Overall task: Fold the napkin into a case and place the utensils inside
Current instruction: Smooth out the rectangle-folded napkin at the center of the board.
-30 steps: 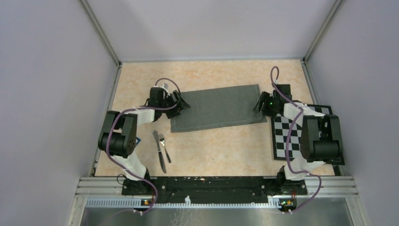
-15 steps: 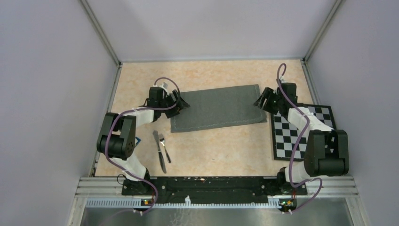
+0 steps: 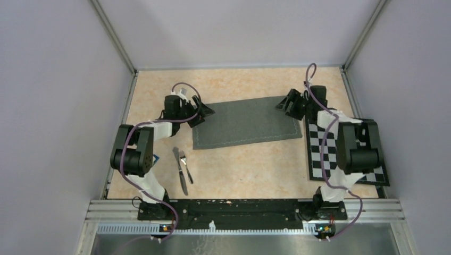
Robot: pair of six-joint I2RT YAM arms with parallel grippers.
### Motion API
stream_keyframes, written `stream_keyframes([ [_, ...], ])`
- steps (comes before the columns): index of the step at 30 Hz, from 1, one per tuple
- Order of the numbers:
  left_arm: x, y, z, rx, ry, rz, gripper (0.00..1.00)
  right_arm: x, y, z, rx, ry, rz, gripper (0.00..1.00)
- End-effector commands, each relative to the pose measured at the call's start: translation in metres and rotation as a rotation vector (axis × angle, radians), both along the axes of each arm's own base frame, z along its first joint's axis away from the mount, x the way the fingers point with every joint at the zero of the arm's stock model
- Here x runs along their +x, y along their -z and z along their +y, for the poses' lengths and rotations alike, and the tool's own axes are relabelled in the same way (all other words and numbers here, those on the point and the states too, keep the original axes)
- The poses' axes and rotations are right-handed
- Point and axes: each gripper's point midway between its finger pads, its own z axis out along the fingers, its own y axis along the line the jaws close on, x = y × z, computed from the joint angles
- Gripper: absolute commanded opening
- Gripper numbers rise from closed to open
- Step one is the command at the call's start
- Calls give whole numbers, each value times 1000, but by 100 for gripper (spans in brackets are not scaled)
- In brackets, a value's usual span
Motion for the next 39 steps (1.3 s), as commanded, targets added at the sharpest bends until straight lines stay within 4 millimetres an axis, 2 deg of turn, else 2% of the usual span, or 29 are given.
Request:
stream_keyframes([
  [1,39,-30,-3,-155,2,-141,89,62,-55,64,317,-158,-198,77],
  [3,49,-24,-1,-189,-18,-144,91,81,-57,77,381,-172,-217,78],
  [4,54,-15,3,-197,-37,-128,92,89,-54,81,398,-179,-214,78],
  [5,61,-10,10,-198,-67,-127,92,98,-42,82,415,-178,-194,78],
  [7,71,3,23,-213,-115,-109,93,112,-33,78,440,-172,-186,78],
  [11,76,31,40,-236,-172,-53,99,131,6,46,411,-104,-125,78],
  [12,77,39,56,-229,-214,-32,99,134,18,38,381,-84,-99,78],
  [14,71,44,63,-217,-234,-27,99,139,42,12,309,-35,-50,77],
  [16,66,43,65,-191,-235,-28,98,140,51,-3,282,-10,-33,77],
  [18,64,36,66,-164,-228,-38,98,139,49,-15,260,5,-34,77],
  [20,65,20,67,-140,-214,-69,98,139,32,-16,255,-10,-65,77],
  [22,71,-3,64,-126,-180,-119,98,140,5,-3,294,-60,-99,77],
  [25,85,-40,49,-135,-115,-195,98,138,-40,23,350,-126,-171,76],
  [28,92,-54,26,-158,-60,-227,98,136,-58,43,386,-145,-202,77],
  [30,98,-49,19,-179,-52,-225,98,133,-53,59,419,-160,-187,77],
  [32,106,-37,18,-202,-63,-216,98,133,-42,62,449,-152,-170,76],
  [36,122,-11,25,-215,-103,-206,98,138,-11,52,453,-116,-128,76],
  [39,134,7,39,-204,-157,-199,99,139,11,44,451,-104,-93,75],
])
